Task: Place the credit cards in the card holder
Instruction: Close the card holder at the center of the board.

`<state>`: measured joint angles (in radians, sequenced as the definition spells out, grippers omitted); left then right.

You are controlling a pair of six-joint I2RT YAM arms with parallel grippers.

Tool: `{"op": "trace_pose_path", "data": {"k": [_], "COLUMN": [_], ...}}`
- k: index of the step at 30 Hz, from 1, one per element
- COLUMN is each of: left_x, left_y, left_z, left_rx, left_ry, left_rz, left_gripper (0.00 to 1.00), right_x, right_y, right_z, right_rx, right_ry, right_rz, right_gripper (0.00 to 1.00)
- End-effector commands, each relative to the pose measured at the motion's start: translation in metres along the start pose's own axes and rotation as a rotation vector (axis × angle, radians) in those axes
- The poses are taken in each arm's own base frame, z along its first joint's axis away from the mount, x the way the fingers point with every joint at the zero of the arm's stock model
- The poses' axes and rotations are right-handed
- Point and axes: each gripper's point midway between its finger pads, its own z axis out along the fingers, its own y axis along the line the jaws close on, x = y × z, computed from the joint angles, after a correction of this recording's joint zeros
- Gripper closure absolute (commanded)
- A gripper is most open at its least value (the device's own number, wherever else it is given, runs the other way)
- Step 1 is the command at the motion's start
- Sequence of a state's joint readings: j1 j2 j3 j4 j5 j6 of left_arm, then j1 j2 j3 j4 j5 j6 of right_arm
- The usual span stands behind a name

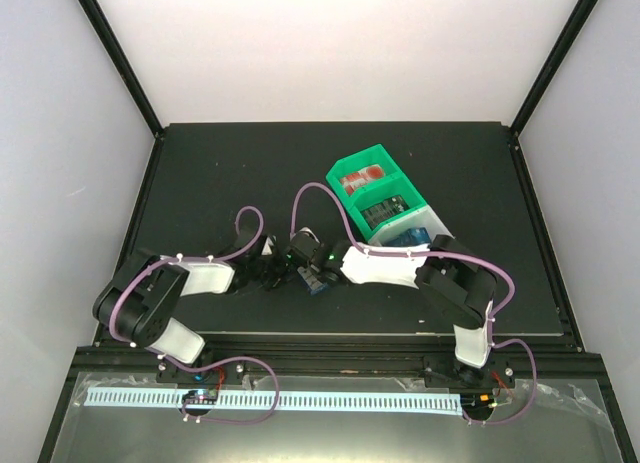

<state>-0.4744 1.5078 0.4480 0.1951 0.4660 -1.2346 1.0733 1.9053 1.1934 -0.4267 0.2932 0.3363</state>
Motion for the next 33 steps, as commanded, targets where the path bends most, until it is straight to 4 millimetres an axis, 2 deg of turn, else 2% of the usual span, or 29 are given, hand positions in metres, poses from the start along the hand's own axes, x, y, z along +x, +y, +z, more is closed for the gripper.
{"op": "trace_pose_path", "data": {"k": [1, 7, 12, 18, 23, 25, 27, 30, 33], "left_x": [0.006, 0.011, 0.012, 0.011, 0.012, 0.012, 0.011, 0.007, 0.001], "left_y": [-0.007, 0.0, 0.001, 0.001, 0.0, -0.001, -0.003, -0.003, -0.01], "left_z": [0.008, 0.012, 0.013, 0.016, 0.017, 0.016, 0.014, 0.009, 0.0], "left_rx": [0.052, 0.062, 0.06, 0.064, 0.071, 0.075, 0.075, 0.038, 0.007], "left_ry": [0.077, 0.124, 0.133, 0.143, 0.153, 0.152, 0.145, 0.117, 0.078], "left_rz": [0.026, 0.019, 0.025, 0.015, 0.013, 0.023, 0.04, 0.085, 0.147], "left_gripper": [0.83, 0.83, 0.83, 0.83, 0.83, 0.82, 0.79, 0.71, 0.64], "right_x": [0.096, 0.118, 0.136, 0.147, 0.161, 0.156, 0.137, 0.093, 0.045], "right_y": [0.032, 0.029, 0.039, 0.05, 0.051, 0.047, 0.041, 0.024, 0.002], "right_z": [0.03, 0.038, 0.044, 0.046, 0.048, 0.042, 0.032, 0.012, -0.013], "right_rx": [-0.094, -0.069, -0.121, -0.17, -0.172, -0.158, -0.136, -0.112, -0.088], "right_ry": [0.277, 0.327, 0.383, 0.42, 0.462, 0.448, 0.403, 0.29, 0.161], "right_rz": [-0.077, -0.1, -0.087, -0.054, -0.021, 0.001, 0.031, 0.113, 0.197], "right_gripper": [0.99, 0.99, 0.99, 0.99, 0.99, 0.99, 0.9, 0.73, 0.64]}}
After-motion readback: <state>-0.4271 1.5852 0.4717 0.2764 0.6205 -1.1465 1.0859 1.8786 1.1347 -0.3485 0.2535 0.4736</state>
